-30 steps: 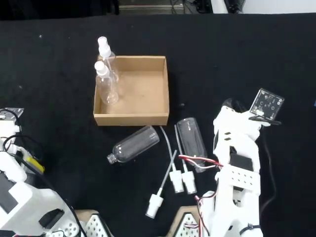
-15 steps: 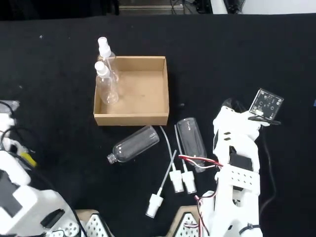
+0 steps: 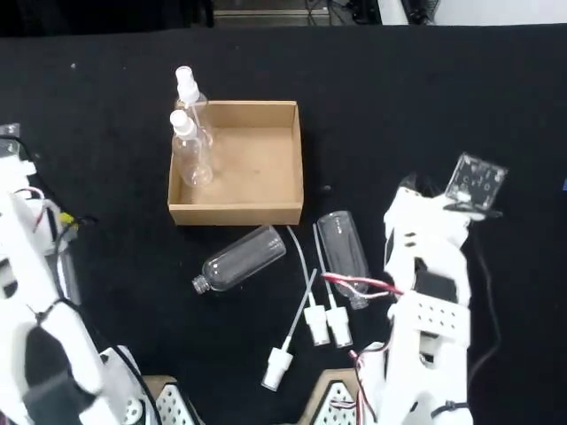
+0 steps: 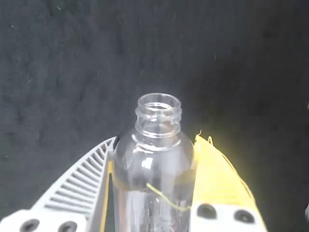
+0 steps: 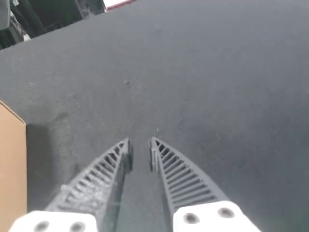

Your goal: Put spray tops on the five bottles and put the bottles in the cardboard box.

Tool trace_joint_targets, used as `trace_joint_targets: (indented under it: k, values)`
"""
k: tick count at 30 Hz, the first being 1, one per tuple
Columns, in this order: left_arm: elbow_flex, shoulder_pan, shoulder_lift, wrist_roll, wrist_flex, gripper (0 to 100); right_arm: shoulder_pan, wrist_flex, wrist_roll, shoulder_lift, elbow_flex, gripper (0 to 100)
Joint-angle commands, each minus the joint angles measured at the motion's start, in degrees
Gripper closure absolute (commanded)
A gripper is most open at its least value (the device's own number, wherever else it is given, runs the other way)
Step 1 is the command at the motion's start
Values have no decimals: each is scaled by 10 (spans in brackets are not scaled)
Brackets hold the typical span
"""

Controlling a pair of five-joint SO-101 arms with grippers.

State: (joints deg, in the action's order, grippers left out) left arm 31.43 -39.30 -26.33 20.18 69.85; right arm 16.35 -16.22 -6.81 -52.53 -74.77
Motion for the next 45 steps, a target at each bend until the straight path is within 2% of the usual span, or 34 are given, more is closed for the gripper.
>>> trace_joint_targets:
  k: [1,6,12,17,21,24,28,35,40,45]
  values:
    - [77,23,-82,-105,-115,939,-17,-113,54,-15,116,952]
    - [174,21,-123,-158,-216,939,-85,-306,239,-14,246,952]
    - [207,24,-140,-162,-233,939,-200,-526,545,-14,312,951]
    - [199,21,-136,-164,-251,939,-268,-680,734,-14,318,951]
    - [206,16,-134,-221,-250,939,-316,-773,825,-14,318,938]
    - [206,-20,-134,-242,-249,939,-380,-811,840,-14,316,845]
    - [217,-87,-133,-244,-254,939,-492,-814,839,-13,295,735]
    - [227,-141,-133,-298,-252,938,-679,-782,830,-14,177,761]
    - [227,-153,-133,-299,-251,938,-774,-702,743,-14,114,761]
    - [227,-158,-133,-299,-249,938,-847,-634,693,-11,60,761]
